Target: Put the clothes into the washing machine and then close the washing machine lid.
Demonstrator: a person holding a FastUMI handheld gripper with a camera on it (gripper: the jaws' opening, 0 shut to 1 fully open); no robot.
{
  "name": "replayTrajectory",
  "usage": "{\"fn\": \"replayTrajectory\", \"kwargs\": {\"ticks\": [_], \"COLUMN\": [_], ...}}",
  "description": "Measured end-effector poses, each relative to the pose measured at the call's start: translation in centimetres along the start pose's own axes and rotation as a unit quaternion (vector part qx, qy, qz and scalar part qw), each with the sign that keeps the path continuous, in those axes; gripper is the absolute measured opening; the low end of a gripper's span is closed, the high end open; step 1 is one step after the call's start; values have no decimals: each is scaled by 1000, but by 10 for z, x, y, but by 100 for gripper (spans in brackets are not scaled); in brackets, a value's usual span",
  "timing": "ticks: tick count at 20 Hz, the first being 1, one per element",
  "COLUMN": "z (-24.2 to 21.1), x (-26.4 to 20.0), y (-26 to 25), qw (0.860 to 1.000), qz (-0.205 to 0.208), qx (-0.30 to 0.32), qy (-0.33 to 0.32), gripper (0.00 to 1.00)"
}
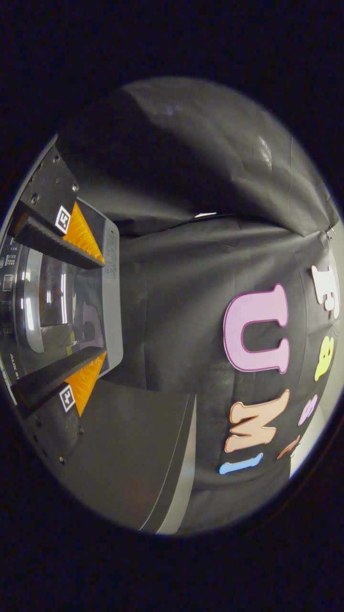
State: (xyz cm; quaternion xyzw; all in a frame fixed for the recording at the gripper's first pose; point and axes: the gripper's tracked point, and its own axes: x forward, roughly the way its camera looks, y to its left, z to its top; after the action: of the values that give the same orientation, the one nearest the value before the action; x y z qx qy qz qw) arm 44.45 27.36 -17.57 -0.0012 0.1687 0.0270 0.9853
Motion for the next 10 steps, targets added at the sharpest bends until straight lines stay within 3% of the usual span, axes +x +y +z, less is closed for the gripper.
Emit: {"fn": "replayTrajectory", "kwargs": {"ticks": [4, 10], "z": [16, 46], "x": [-31, -72], "y": [-3, -13], "qw": [1000, 999], "qz": [14, 16], "qx": [-13, 19], "qy": [-17, -33], "gripper": [98, 98]}}
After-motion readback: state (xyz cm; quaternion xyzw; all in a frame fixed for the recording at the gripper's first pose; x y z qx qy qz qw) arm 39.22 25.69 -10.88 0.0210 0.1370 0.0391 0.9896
